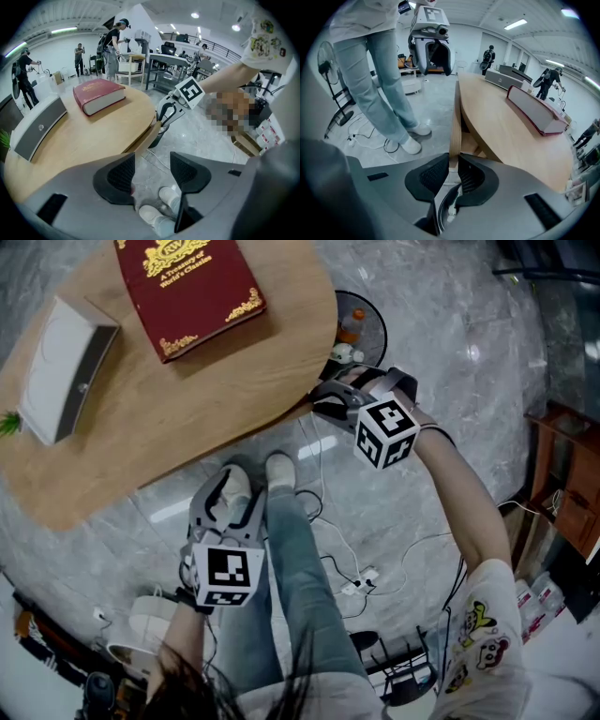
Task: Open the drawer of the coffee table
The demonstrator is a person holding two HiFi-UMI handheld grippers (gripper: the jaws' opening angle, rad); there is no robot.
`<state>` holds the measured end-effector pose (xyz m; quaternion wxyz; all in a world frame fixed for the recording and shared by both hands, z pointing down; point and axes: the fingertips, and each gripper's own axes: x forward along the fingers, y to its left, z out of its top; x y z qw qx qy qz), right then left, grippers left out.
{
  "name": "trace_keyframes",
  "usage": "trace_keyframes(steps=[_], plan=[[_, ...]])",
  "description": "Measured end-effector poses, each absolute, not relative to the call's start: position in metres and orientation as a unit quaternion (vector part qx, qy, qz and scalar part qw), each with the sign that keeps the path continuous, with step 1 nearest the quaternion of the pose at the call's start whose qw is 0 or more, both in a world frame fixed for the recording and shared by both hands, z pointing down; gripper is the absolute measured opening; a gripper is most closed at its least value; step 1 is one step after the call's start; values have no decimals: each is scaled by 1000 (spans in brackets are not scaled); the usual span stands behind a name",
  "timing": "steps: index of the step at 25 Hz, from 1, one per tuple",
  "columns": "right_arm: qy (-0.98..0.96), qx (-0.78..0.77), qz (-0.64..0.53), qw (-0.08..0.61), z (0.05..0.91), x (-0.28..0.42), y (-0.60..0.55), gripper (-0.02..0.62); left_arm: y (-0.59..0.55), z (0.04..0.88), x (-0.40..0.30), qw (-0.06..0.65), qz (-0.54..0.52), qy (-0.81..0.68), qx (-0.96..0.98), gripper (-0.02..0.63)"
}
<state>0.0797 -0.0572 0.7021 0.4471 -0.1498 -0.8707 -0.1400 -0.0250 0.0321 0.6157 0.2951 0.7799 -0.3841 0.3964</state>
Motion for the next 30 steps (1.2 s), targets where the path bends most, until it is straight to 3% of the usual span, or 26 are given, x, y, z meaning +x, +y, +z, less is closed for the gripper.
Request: trace_keyframes(steps=[18, 24, 30], plan=[[-860, -165, -123, 467, 702, 87, -37, 51, 33, 691, -71, 138, 610, -289, 724, 226], [-857, -160, -121, 474, 703, 87, -37, 51, 25, 700, -77, 59, 645, -280, 708, 101], [-855, -160, -115, 480, 703, 90, -32, 51, 33, 699, -72, 62, 656, -214, 721, 72]])
